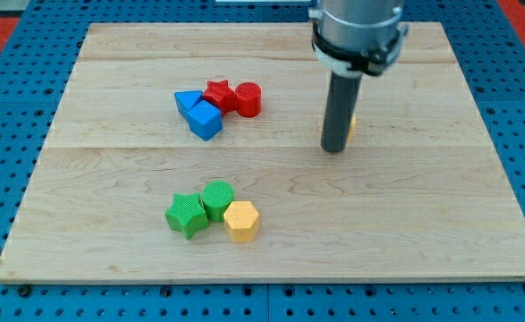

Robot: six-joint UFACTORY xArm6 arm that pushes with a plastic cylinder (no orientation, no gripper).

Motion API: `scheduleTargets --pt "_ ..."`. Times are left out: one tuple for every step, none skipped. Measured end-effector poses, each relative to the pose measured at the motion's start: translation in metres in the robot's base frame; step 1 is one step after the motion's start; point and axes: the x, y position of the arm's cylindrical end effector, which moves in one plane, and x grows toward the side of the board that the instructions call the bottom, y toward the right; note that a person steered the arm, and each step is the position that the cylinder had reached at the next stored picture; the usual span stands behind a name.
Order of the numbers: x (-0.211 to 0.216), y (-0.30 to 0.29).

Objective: Place the yellow and green blocks in a diagonal line

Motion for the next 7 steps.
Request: scheduleTargets --pt "0.129 -0.01" --pt "0.135 -0.086" --pt "0.118 -0.129" --pt "0.078 -0.086" --pt "0.034 -0.063" --pt "0.085 -0.051" --pt "0.094 -0.111"
